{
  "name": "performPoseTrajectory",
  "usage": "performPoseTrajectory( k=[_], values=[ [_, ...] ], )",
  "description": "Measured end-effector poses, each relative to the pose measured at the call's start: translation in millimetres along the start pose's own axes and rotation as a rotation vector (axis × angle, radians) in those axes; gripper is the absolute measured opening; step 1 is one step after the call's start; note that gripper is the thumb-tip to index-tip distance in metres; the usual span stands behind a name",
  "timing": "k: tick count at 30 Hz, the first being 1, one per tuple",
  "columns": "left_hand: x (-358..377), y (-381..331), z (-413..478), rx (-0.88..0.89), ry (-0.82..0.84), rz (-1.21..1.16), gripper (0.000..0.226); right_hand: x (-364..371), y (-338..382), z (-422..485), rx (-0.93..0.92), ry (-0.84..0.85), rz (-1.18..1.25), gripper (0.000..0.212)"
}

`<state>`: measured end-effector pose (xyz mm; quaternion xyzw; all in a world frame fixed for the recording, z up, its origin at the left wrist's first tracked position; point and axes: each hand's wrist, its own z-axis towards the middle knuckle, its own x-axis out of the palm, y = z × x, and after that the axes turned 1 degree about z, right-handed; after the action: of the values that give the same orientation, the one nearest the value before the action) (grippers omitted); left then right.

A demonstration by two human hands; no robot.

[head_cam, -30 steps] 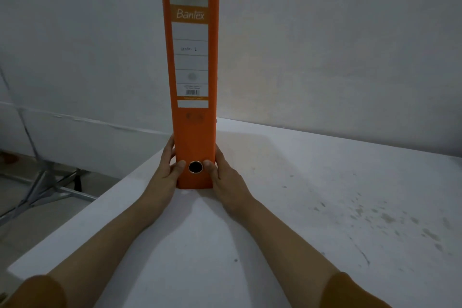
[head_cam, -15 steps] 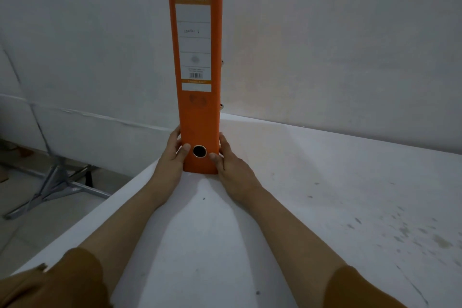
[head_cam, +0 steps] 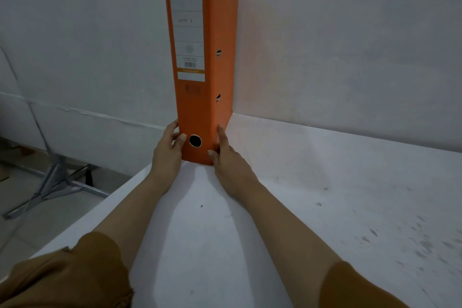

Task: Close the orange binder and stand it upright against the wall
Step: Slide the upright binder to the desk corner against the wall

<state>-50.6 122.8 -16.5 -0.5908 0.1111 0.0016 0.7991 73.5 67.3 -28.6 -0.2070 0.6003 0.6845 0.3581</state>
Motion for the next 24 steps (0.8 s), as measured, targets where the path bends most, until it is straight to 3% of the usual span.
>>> performPoseTrajectory(
  k=[8, 17, 21, 24],
  values=[
    [8.7, 0.9, 8.4, -0.059, -0.126, 0.081, 0.041, 1.7, -1.2, 9.6, 0.006, -0.015, -0.021, 0.062],
    [10.7, -2.3, 4.2, -0.054, -0.156, 0.153, 0.041, 0.9, -0.3, 5.7, 0.012, -0.027, -0.08, 0.063],
    [13.7, -3.0, -5.5, -0.009, -0.118, 0.294, 0.041, -2.9, -4.0, -3.6, 0.009, -0.033, -0.199, 0.059],
    [11.5, 5.7, -5.5, -0.007, -0.083, 0.58, 0.041, -8.5, -7.6, -13.6, 0.09, -0.019, -0.328, 0.056]
  ],
)
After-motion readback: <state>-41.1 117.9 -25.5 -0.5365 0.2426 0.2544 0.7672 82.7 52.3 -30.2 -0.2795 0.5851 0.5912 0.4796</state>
